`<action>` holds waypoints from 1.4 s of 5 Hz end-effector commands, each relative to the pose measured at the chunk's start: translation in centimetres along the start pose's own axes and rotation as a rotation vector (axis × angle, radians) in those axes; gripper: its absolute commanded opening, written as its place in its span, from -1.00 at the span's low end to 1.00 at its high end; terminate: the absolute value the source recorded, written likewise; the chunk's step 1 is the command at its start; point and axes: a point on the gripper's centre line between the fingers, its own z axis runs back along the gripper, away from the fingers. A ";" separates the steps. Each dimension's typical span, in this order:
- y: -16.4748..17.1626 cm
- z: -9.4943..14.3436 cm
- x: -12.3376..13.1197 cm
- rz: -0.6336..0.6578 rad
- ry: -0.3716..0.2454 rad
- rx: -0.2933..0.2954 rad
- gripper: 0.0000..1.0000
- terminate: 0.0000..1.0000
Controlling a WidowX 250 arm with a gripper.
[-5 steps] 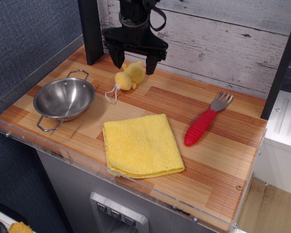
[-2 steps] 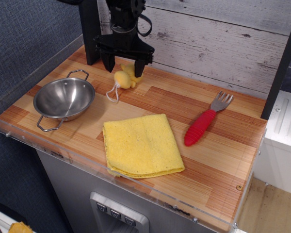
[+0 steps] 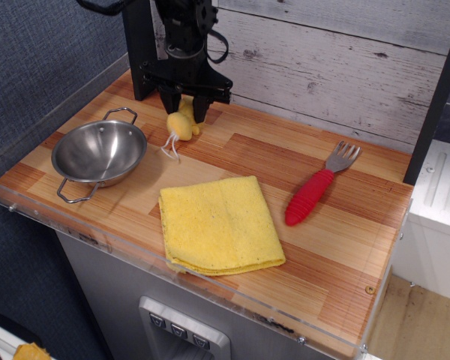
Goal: Moves the yellow toy to the bottom right of the table.
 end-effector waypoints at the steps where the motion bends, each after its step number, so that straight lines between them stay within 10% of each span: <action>1: -0.7 3.1 1.0 -0.012 -0.026 -0.057 -1.00 -1.00; 7: -5.4 14.7 2.0 -0.097 -0.177 -0.167 -1.00 -1.00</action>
